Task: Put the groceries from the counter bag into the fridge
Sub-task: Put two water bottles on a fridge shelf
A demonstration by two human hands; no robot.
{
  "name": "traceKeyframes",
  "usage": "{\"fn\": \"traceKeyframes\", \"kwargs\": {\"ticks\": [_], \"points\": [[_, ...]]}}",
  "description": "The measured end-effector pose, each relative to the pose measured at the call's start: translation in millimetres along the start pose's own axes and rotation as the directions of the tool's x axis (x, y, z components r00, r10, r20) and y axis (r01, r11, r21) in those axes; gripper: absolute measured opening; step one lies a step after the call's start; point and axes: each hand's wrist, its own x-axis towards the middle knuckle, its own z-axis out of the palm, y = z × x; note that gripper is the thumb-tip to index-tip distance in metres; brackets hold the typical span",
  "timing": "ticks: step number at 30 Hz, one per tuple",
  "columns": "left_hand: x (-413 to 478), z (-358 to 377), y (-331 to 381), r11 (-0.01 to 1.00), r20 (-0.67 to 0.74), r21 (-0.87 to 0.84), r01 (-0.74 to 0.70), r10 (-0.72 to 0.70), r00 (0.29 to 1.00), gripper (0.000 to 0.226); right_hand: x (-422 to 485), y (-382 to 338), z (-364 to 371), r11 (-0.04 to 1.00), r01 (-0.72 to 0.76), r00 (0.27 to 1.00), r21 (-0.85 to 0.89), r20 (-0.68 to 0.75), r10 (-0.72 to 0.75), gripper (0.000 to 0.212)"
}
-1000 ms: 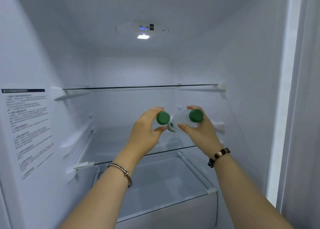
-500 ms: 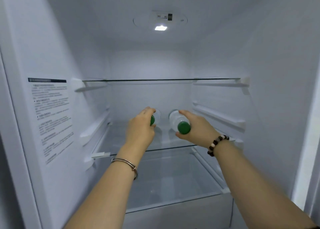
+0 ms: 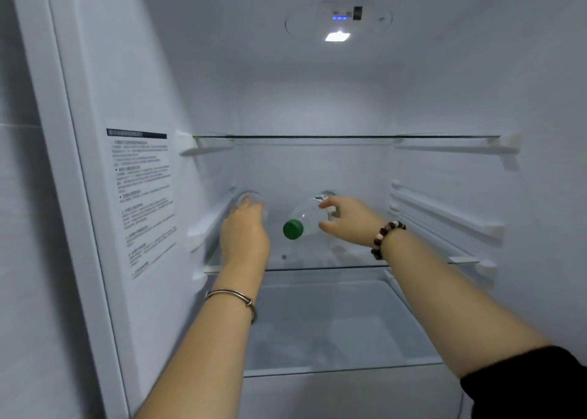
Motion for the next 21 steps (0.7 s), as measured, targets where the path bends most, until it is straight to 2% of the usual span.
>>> {"fn": "traceKeyframes", "kwargs": {"ticks": [3,5,8,12,14,18,21], "points": [[4,3,-7,1.0,0.046,0.007,0.023,-0.024,0.999,0.043,10,-4,5,1.0,0.025,0.999,-0.015,0.031,-0.025,0.047],[6,4,-9,0.999,0.095,-0.014,0.043,-0.041,0.995,0.049,16,-6,10,0.996,0.085,0.995,-0.021,0.059,-0.084,0.054],[8,3,-10,0.996,0.124,-0.033,0.088,-0.083,0.989,0.053,30,-9,15,0.973,0.18,0.973,-0.146,0.172,-0.154,0.071],[11,0,-10,0.994,0.158,-0.029,0.108,-0.102,0.982,0.056,51,-20,23,0.914,0.196,0.957,-0.355,0.272,-0.099,0.088],[12,2,-11,0.992,0.167,-0.069,0.109,-0.096,0.981,0.057,62,-26,26,0.874,0.222,0.954,-0.432,0.279,-0.105,0.086],[14,3,-15,0.971,0.149,-0.165,0.173,-0.148,0.978,0.059,83,-28,31,0.833,0.321,0.94,-0.45,0.259,-0.222,0.065],[15,4,-19,0.94,0.109,-0.262,0.22,-0.197,0.974,0.055,85,-24,25,0.887,0.272,0.96,-0.373,0.168,-0.224,0.07]]}}
